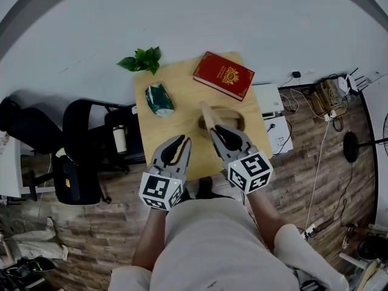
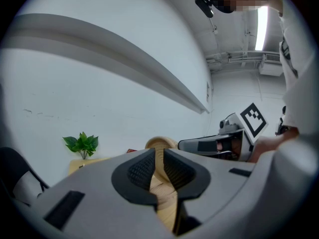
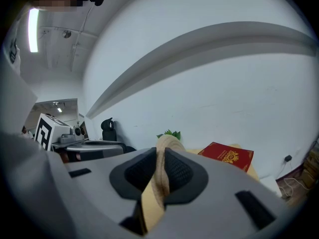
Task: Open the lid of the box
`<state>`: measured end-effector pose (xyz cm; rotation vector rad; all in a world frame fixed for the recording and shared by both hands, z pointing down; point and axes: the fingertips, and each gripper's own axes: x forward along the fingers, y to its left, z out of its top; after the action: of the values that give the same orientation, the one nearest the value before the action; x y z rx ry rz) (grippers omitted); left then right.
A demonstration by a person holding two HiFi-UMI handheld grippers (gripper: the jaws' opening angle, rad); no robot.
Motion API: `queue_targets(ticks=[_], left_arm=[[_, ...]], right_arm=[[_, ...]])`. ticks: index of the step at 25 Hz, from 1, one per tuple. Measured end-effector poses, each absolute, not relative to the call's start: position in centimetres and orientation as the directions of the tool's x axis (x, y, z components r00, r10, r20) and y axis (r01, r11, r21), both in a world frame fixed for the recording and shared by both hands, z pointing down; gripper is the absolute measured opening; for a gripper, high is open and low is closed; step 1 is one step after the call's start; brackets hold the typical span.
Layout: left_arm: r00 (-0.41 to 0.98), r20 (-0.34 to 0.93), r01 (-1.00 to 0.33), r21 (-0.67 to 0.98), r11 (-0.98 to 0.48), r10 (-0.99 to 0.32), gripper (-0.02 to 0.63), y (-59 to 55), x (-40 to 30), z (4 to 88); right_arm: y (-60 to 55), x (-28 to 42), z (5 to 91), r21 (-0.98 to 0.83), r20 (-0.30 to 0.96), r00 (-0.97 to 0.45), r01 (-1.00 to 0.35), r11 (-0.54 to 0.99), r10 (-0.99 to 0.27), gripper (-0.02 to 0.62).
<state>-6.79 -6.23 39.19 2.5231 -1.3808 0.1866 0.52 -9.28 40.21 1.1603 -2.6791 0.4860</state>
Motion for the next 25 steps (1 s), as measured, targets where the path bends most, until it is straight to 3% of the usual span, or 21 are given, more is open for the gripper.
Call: queue_targets(ticks=[25], left_arm=[[0.536,0.24,-0.844,0.179,-0.505,-0.81,0.02,-6.37,-7.09,39.35]], right_arm=[[-9.24,0.89,40.43,-0.237,0.285,-0.685,-0.728,0.643,-0.671,0.052]])
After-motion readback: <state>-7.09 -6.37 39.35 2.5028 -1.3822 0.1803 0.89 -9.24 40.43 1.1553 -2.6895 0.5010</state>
